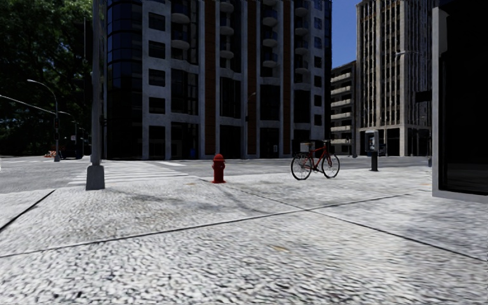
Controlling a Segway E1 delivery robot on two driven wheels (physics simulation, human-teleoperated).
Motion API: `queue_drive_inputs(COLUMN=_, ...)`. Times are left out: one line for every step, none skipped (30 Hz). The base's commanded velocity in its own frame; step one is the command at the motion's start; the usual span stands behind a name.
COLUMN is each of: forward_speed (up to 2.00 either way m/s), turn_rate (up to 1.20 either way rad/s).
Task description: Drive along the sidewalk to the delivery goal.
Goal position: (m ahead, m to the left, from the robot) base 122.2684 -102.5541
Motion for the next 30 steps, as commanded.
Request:
queue_drive_inputs(forward_speed=2.0, turn_rate=0.32)
queue_drive_inputs(forward_speed=2.0, turn_rate=0.32)
queue_drive_inputs(forward_speed=2.0, turn_rate=0.32)
queue_drive_inputs(forward_speed=2.0, turn_rate=0.32)
queue_drive_inputs(forward_speed=2.0, turn_rate=0.32)
queue_drive_inputs(forward_speed=2.0, turn_rate=0.36)
queue_drive_inputs(forward_speed=2.0, turn_rate=0.37)
queue_drive_inputs(forward_speed=2.0, turn_rate=0.37)
queue_drive_inputs(forward_speed=2.0, turn_rate=0.38)
queue_drive_inputs(forward_speed=2.0, turn_rate=0.38)
queue_drive_inputs(forward_speed=2.0, turn_rate=0.38)
queue_drive_inputs(forward_speed=2.0, turn_rate=0.38)
queue_drive_inputs(forward_speed=2.0, turn_rate=0.38)
queue_drive_inputs(forward_speed=2.0, turn_rate=0.38)
queue_drive_inputs(forward_speed=2.0, turn_rate=0.38)
queue_drive_inputs(forward_speed=2.0, turn_rate=0.38)
queue_drive_inputs(forward_speed=2.0, turn_rate=0.38)
queue_drive_inputs(forward_speed=2.0, turn_rate=0.38)
queue_drive_inputs(forward_speed=2.0, turn_rate=0.38)
queue_drive_inputs(forward_speed=2.0, turn_rate=0.38)
queue_drive_inputs(forward_speed=2.0, turn_rate=0.39)
queue_drive_inputs(forward_speed=2.0, turn_rate=0.39)
queue_drive_inputs(forward_speed=2.0, turn_rate=0.39)
queue_drive_inputs(forward_speed=2.0, turn_rate=0.39)
queue_drive_inputs(forward_speed=2.0, turn_rate=0.39)
queue_drive_inputs(forward_speed=2.0, turn_rate=0.39)
queue_drive_inputs(forward_speed=2.0, turn_rate=0.39)
queue_drive_inputs(forward_speed=2.0, turn_rate=0.39)
queue_drive_inputs(forward_speed=2.0, turn_rate=0.39)
queue_drive_inputs(forward_speed=2.0, turn_rate=0.39)
